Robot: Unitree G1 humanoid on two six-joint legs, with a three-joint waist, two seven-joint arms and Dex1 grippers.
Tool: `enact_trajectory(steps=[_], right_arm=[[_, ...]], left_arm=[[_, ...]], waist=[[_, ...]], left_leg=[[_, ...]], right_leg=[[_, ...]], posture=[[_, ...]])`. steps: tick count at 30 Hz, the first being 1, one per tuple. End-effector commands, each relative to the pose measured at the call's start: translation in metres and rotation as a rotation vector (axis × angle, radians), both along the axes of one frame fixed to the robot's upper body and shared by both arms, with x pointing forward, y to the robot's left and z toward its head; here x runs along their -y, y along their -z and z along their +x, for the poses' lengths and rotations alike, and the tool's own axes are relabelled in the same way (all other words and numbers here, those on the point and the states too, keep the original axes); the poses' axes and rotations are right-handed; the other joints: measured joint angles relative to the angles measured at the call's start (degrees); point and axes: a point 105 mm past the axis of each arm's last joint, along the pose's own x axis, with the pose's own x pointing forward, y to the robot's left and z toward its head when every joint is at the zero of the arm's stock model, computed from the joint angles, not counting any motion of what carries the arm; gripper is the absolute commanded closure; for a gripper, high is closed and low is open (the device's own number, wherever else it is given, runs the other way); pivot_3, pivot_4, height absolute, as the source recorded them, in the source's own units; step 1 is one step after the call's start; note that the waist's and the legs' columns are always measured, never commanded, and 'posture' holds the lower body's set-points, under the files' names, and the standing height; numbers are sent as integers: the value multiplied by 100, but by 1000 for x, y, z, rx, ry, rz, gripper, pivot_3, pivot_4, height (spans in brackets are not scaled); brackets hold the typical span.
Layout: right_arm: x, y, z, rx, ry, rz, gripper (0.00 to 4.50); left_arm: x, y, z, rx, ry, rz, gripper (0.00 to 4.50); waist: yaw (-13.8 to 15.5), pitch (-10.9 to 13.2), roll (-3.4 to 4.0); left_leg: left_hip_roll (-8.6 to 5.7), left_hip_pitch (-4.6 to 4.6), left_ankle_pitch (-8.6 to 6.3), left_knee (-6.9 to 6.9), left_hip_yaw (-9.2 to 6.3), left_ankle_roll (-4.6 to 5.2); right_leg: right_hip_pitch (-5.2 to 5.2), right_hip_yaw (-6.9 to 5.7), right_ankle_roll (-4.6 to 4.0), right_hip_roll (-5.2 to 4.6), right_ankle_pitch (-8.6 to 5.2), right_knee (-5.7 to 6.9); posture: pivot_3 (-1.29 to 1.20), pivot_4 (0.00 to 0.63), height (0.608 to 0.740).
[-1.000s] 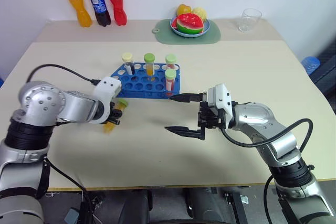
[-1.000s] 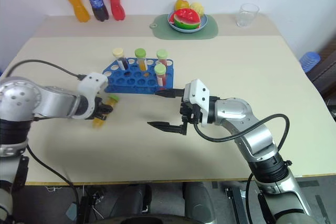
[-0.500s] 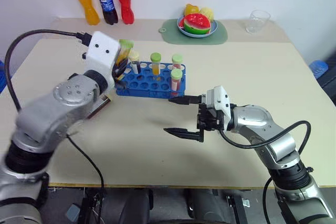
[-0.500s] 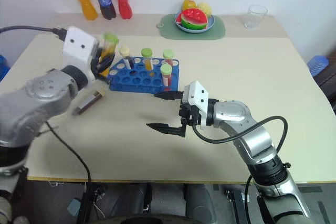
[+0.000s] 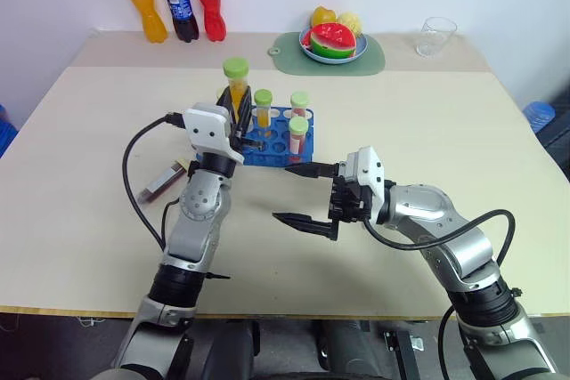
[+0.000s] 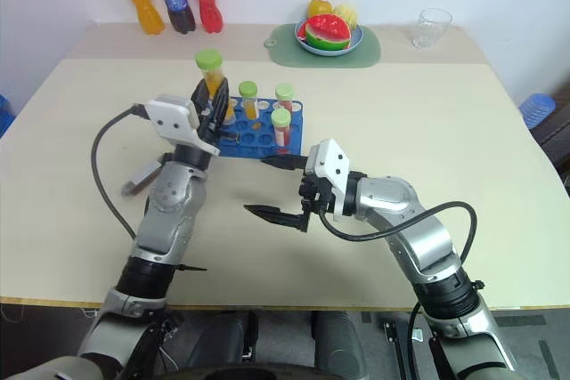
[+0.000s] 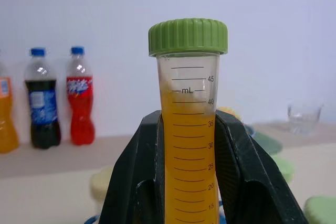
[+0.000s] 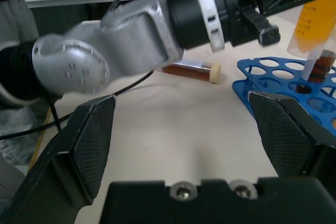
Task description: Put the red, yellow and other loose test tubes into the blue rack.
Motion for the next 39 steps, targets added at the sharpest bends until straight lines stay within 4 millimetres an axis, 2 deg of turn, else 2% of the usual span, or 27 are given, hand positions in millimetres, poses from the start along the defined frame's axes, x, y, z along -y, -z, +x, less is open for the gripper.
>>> enact_trajectory(steps=[1,10,21,27,31,37,38,39], right_arm=[[0,-11,-3,46,2,24,0],[1,-14,-1,53,10,30,0],[0,-17,0,61,5,30,0],[0,-17,1,65,12,32,0],[1,-17,1,65,17,34,0],[-1,-17,2,65,19,39,0],[-1,-18,2,65,19,40,0],[-1,-18,2,66,20,42,0]], left_arm=[[-2,5,2,25,-21,16,3798],[12,37,13,-52,21,10,3798],[22,47,23,-61,25,20,3798],[22,51,23,-36,12,56,3798],[18,58,25,-75,11,18,3798],[12,52,23,-67,6,-12,778],[7,45,20,-47,3,-34,358],[3,37,17,-26,2,-54,358]], waist=[[-4,0,0],[-2,0,0],[-4,0,0],[-3,0,0],[-5,0,0],[-8,0,0],[-5,0,0],[-5,0,0]], left_leg=[[0,0,0,0,0,0],[0,1,-1,0,-2,2],[0,4,-1,0,-3,2],[1,4,-1,0,-3,2],[1,4,-1,0,-3,2],[1,4,-1,0,-3,2],[1,4,-1,0,-3,2],[1,3,-1,0,-4,2]], right_leg=[[0,0,0,0,0,0],[0,-1,1,2,0,1],[2,-1,1,3,0,2],[2,-2,1,4,0,2],[2,-1,1,4,0,2],[2,-2,1,4,0,2],[2,-1,1,4,0,2],[2,-1,1,4,0,2]], posture=[[0,150,734],[0,150,734],[0,150,734],[0,150,734],[0,150,734],[0,150,734],[0,150,734],[0,150,734]])
